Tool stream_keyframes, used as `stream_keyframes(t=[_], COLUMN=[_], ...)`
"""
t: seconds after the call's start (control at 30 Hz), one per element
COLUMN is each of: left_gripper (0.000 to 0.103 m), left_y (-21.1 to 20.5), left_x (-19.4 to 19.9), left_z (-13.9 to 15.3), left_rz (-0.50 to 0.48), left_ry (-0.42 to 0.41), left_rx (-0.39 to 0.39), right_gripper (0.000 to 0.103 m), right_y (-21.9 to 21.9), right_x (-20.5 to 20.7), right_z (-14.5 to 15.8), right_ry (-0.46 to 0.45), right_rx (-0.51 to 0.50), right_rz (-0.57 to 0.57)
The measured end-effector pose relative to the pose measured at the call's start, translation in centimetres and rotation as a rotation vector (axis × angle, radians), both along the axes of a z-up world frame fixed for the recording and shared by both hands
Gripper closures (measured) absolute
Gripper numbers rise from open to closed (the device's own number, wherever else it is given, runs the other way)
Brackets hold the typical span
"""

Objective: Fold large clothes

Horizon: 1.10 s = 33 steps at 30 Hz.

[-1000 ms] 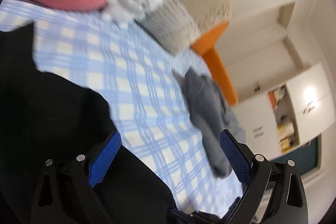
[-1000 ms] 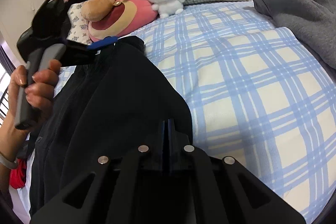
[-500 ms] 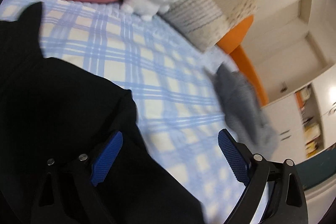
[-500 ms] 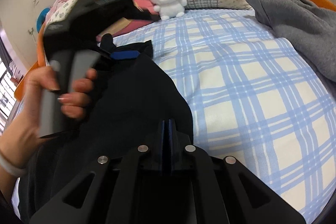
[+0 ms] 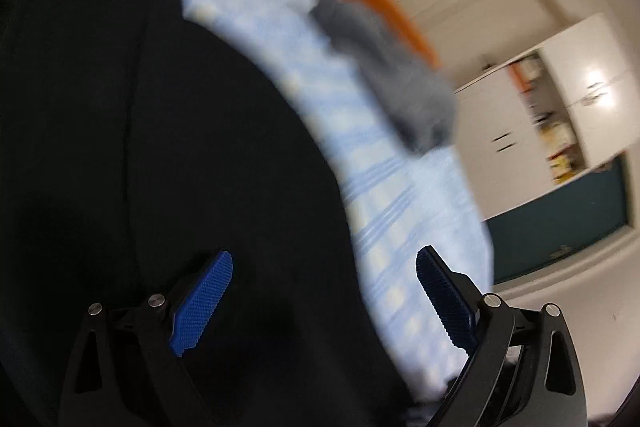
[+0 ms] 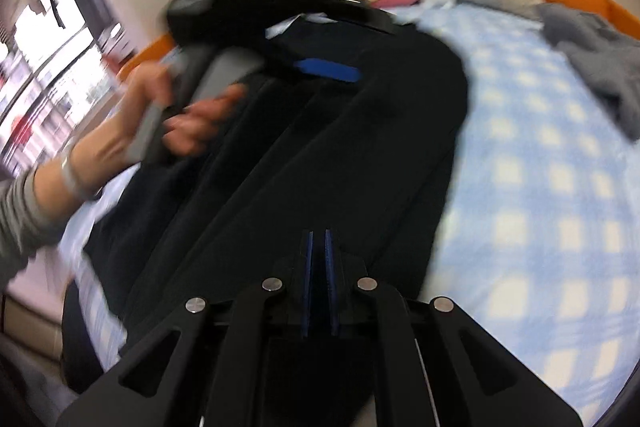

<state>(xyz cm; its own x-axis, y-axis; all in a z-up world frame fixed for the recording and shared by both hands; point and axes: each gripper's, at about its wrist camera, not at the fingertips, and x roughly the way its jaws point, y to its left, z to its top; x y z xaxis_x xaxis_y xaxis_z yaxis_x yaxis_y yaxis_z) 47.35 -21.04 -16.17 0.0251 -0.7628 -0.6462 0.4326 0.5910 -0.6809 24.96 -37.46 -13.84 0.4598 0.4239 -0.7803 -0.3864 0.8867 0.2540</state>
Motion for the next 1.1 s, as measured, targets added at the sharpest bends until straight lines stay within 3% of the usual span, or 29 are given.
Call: stream_keyframes(t=[0.1, 0.17, 0.27, 0.4, 0.5, 0.57, 0.7, 0.83, 0.9, 1.0, 1.1], left_gripper=[0.014, 0.014, 0.012, 0.011, 0.011, 0.011, 0.011, 0.010, 0.009, 0.009, 0.012], left_y=[0.8, 0.9, 1.2, 2.2, 2.8, 3.3, 4.5, 6.8, 8.1, 8.8, 12.0], left_x=[-0.9, -1.4, -3.3, -8.8, -11.6, -12.0, -11.8, -14.3, -16.1, -17.4, -17.4], left_z=[-1.1, -0.5, 1.4, 3.1, 1.3, -1.0, -0.5, 1.8, 1.9, -0.6, -0.6], left_rz=[0.002, 0.014, -0.030, -0.112, -0.131, -0.118, -0.078, -0.064, -0.077, -0.078, -0.014], left_ry=[-0.067, -0.078, -0.057, -0.074, -0.018, 0.018, 0.013, 0.023, 0.026, 0.081, 0.111], left_rx=[-0.005, 0.025, -0.032, -0.060, 0.008, 0.065, 0.028, -0.093, -0.117, -0.075, -0.158], right_gripper=[0.096, 0.096, 0.096, 0.095, 0.095, 0.095, 0.094, 0.094, 0.094, 0.094, 0.095], right_y=[0.7, 0.8, 1.8, 4.4, 5.5, 5.7, 5.8, 6.7, 7.5, 8.3, 8.5], right_x=[-0.1, -0.5, -2.8, -5.4, -5.9, -5.4, -5.2, -8.4, -9.4, -9.7, -9.6], right_z=[-2.2, -1.0, 2.1, 1.3, -1.2, -1.9, -1.0, 1.6, 1.3, -1.5, -1.8], right_ry=[0.026, 0.007, -0.070, -0.025, 0.026, 0.045, 0.042, -0.010, 0.008, 0.071, 0.068], right_rx=[-0.056, -0.058, 0.022, -0.064, -0.158, -0.148, -0.152, -0.121, -0.128, -0.192, -0.187], right_rz=[-0.009, -0.013, 0.058, 0.134, 0.143, 0.119, 0.089, 0.101, 0.117, 0.118, 0.084])
